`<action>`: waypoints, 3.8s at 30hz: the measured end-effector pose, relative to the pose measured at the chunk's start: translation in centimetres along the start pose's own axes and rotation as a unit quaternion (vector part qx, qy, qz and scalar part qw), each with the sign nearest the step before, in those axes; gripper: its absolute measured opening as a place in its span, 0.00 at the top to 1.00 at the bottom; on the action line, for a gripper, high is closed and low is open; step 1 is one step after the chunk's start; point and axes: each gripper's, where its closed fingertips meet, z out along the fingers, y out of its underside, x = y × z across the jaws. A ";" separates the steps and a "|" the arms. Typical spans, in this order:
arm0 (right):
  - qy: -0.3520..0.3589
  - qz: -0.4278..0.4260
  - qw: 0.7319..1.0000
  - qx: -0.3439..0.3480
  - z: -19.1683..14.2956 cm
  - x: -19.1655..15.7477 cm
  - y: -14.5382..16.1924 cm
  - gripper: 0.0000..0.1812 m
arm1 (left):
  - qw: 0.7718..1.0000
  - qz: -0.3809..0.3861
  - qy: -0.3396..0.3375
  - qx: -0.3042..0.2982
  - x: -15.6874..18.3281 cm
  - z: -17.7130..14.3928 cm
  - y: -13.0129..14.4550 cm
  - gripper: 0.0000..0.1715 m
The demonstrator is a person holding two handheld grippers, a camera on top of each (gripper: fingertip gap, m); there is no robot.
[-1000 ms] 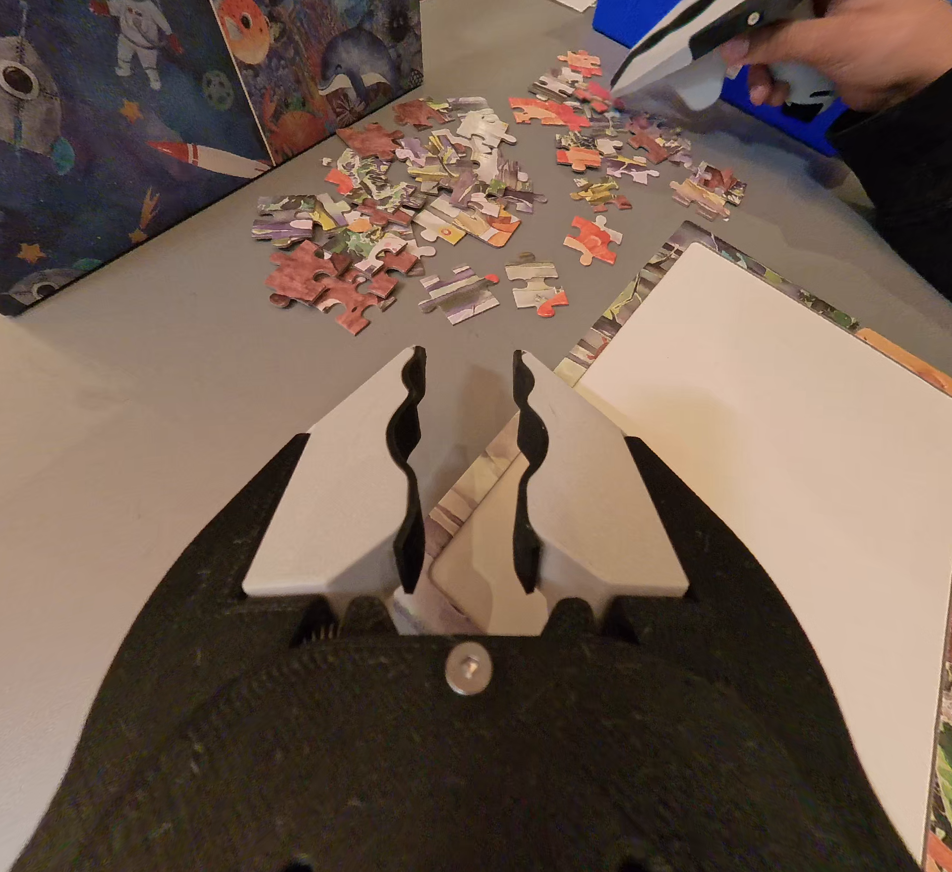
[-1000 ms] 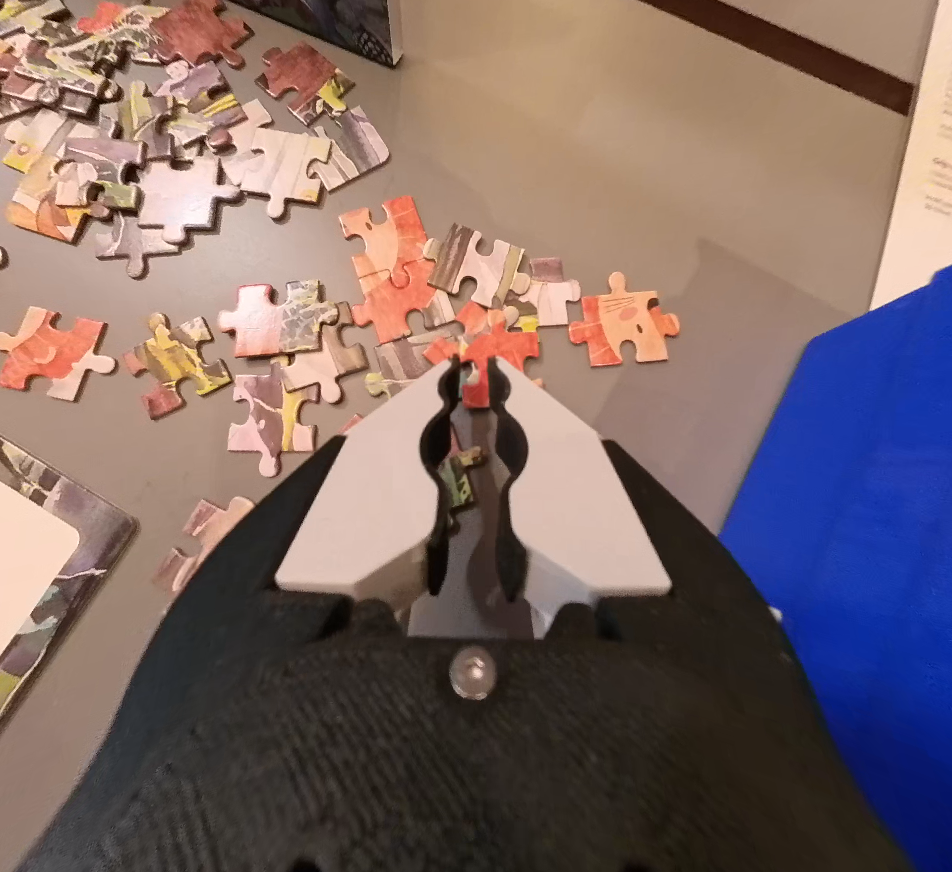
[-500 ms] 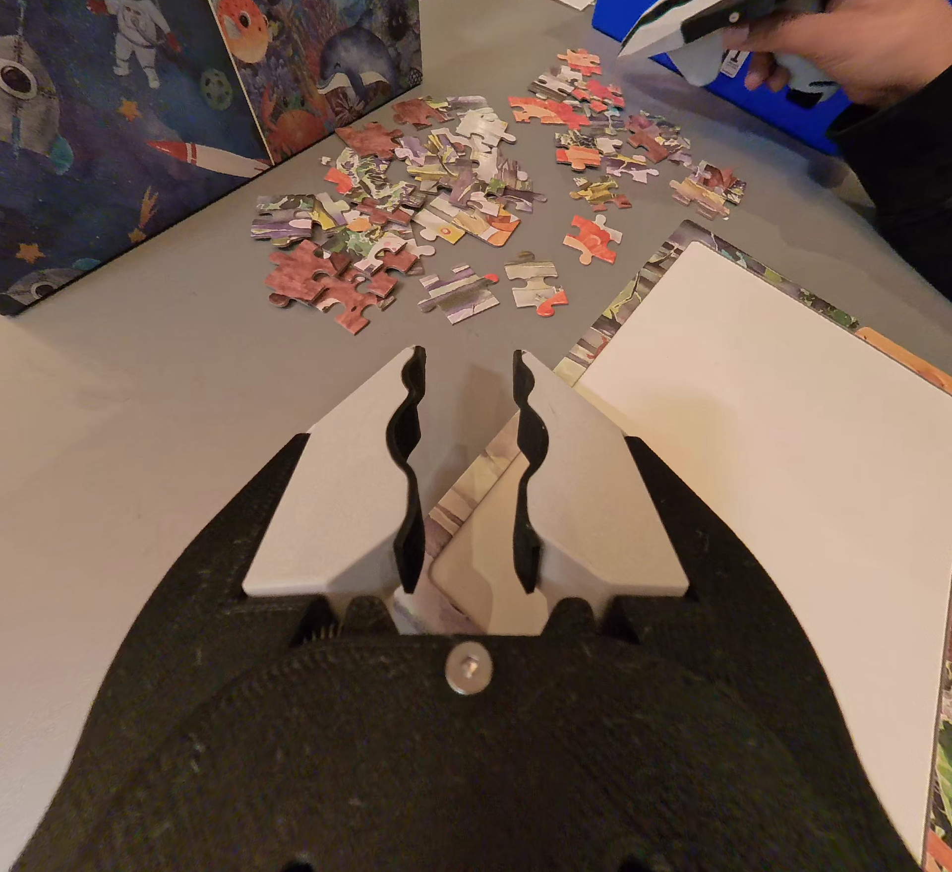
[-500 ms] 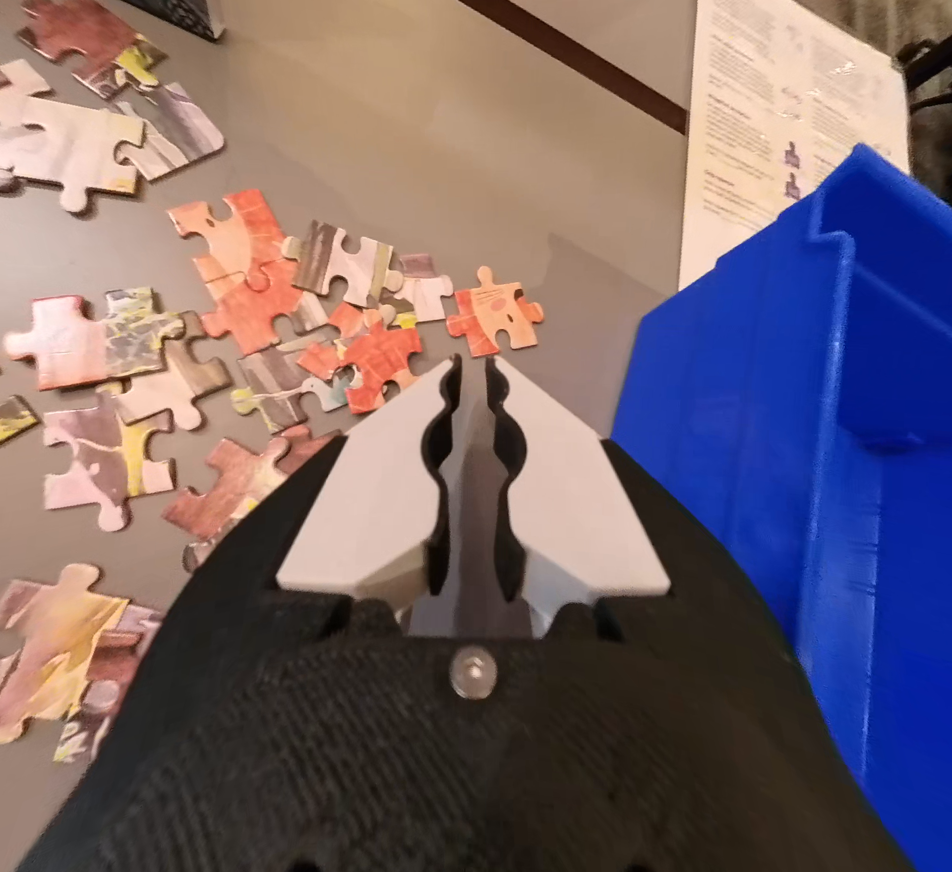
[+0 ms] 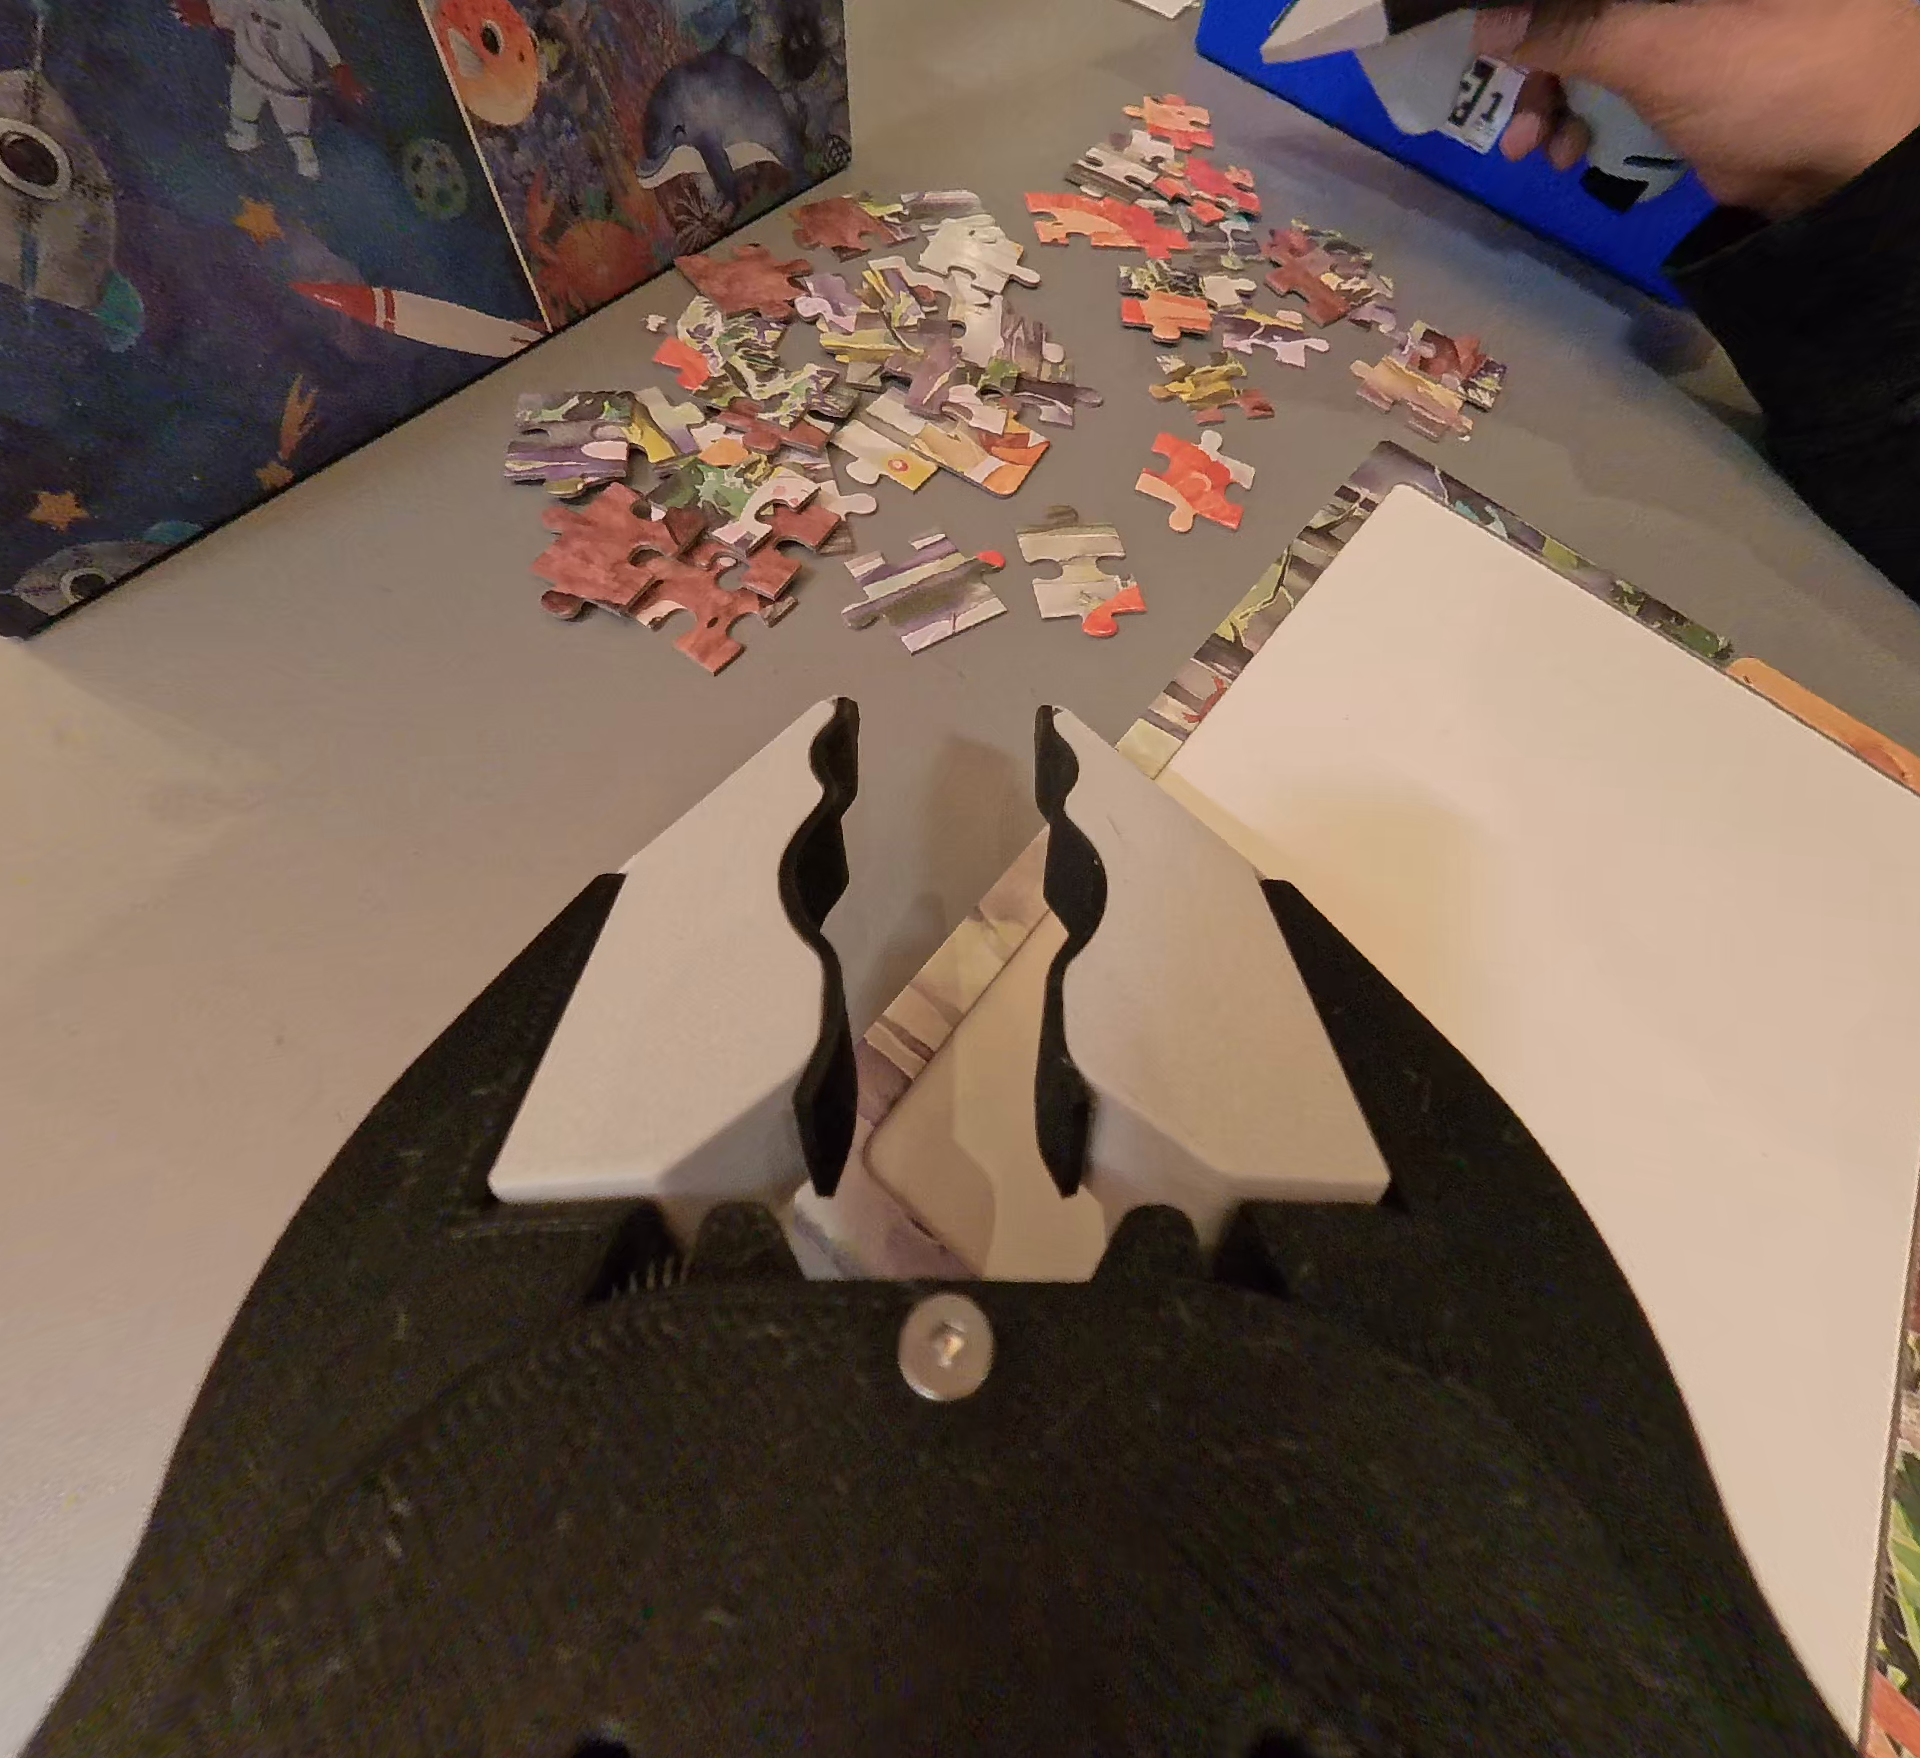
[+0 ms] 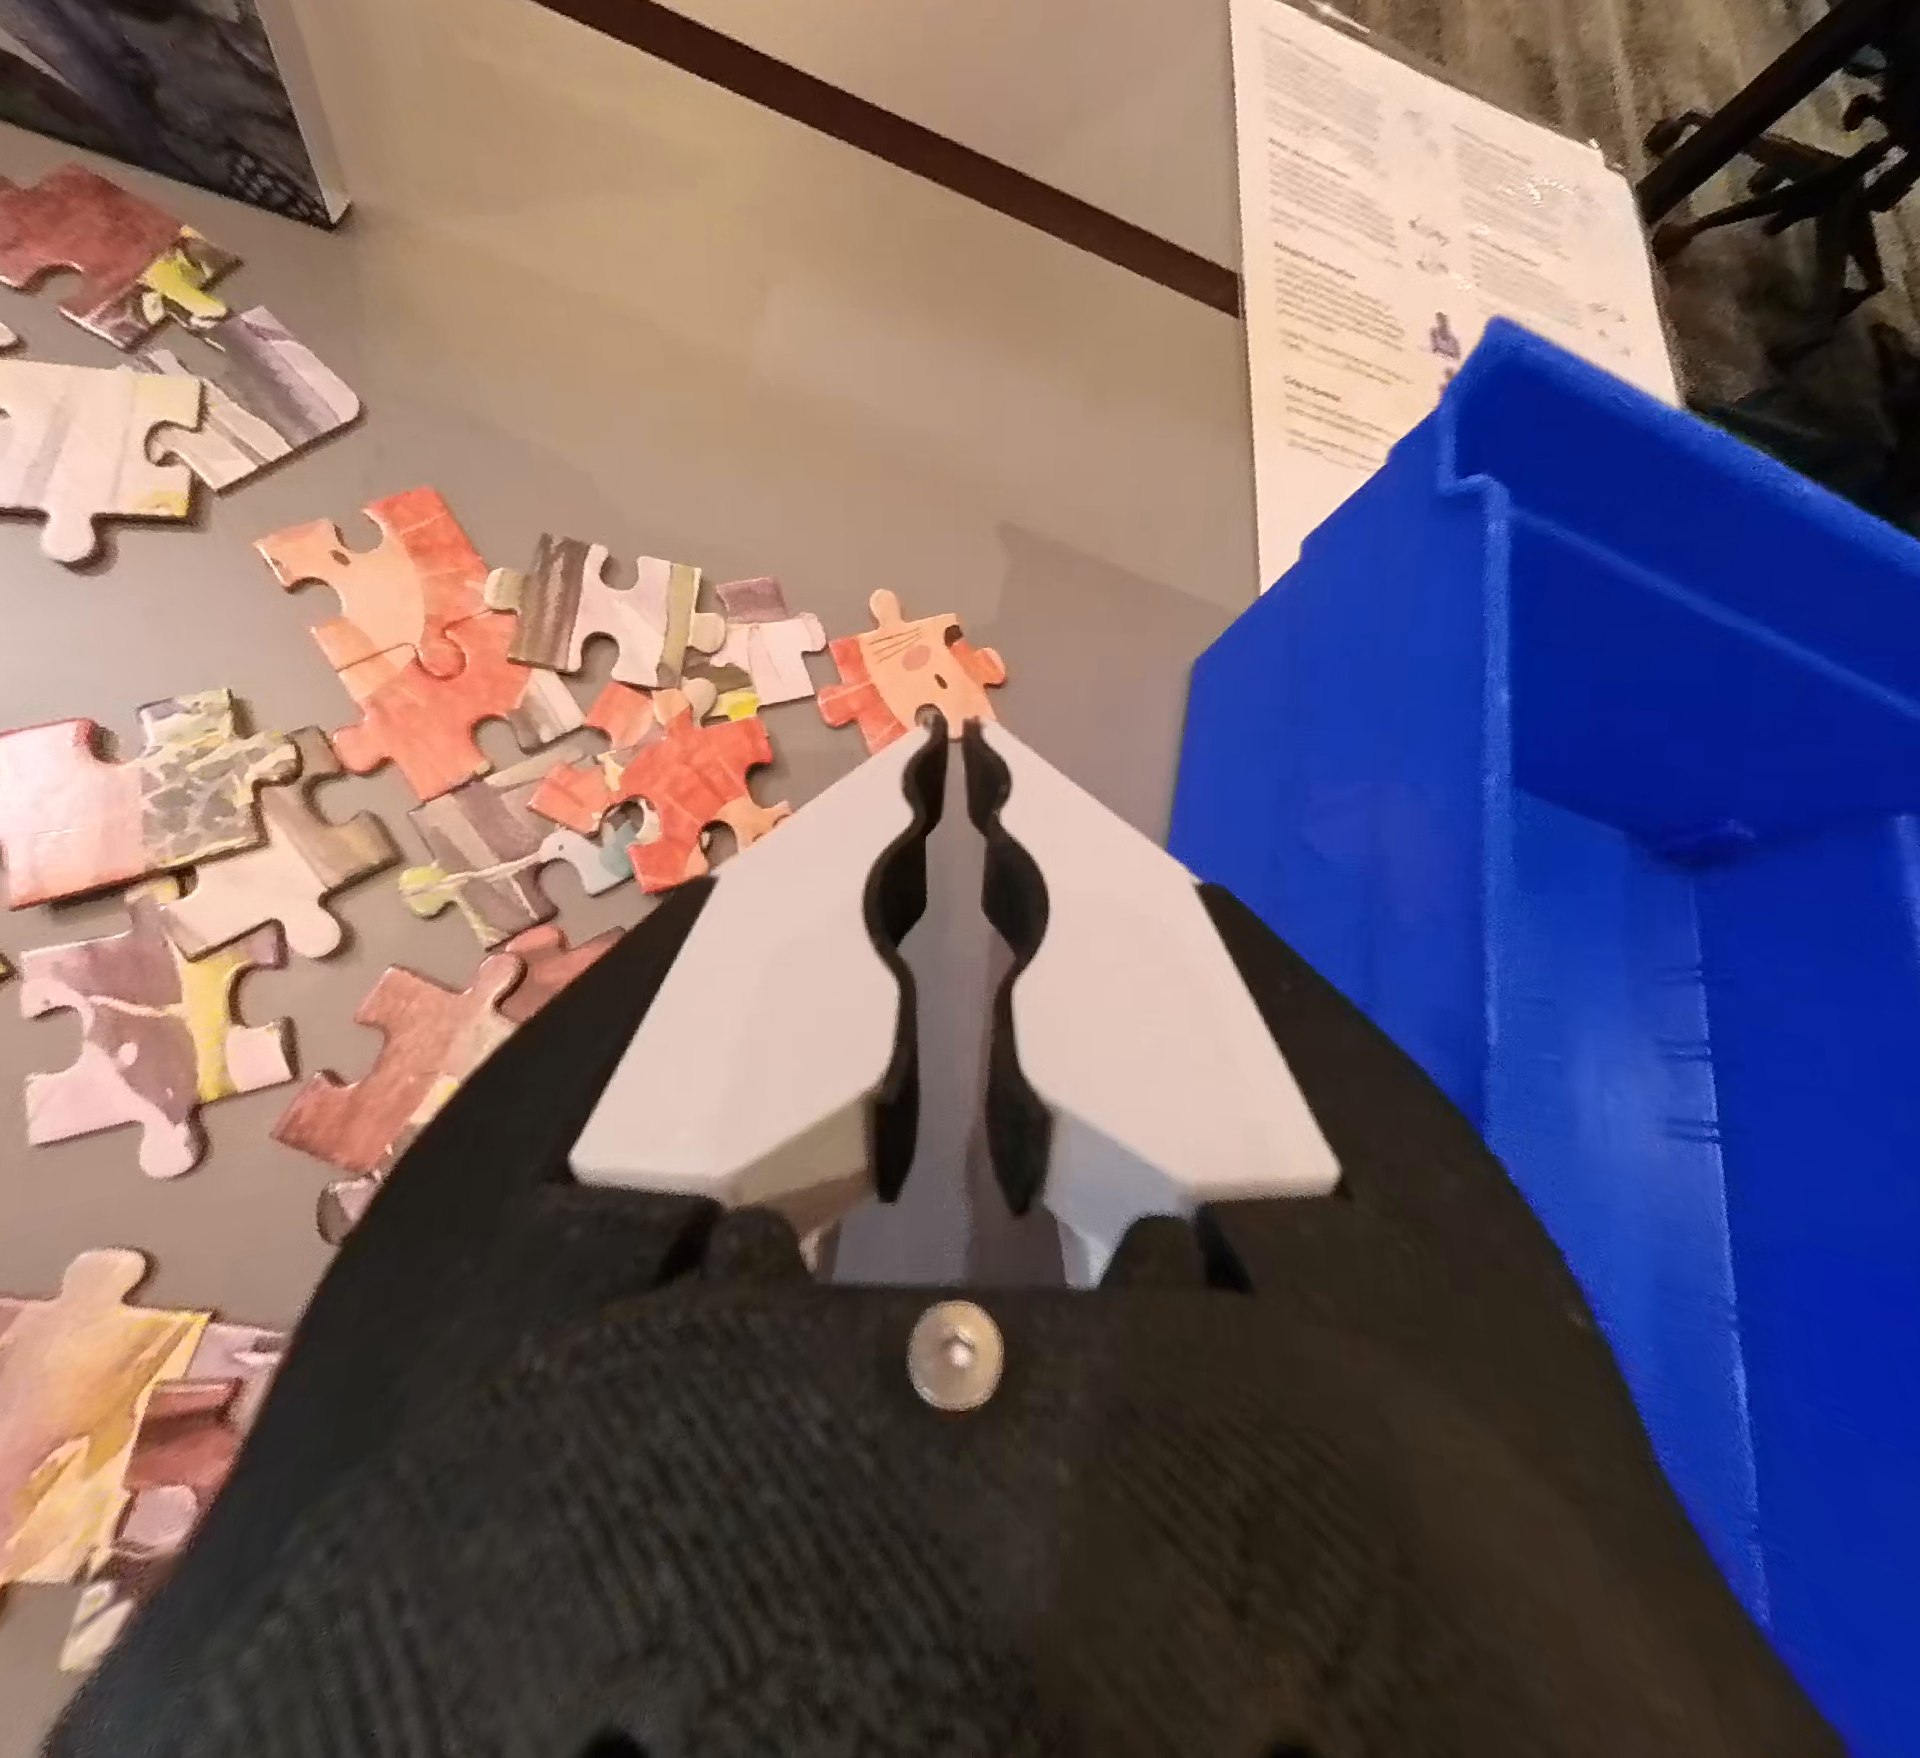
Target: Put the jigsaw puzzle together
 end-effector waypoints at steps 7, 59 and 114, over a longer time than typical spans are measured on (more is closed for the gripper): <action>0.000 -0.001 1.000 0.005 -0.1 0.0 -0.2 0.99 | 1.000 0.000 0.000 0.000 0.0 0.0 0.0 0.81; -0.003 0.018 1.000 -0.012 3.0 -0.7 1.5 0.98 | 1.000 0.005 0.000 -0.006 0.1 0.1 0.2 0.80; -0.233 0.118 0.965 -0.012 0.4 -5.6 0.1 0.75 | 1.000 0.012 -0.002 -0.012 0.2 0.3 0.3 0.80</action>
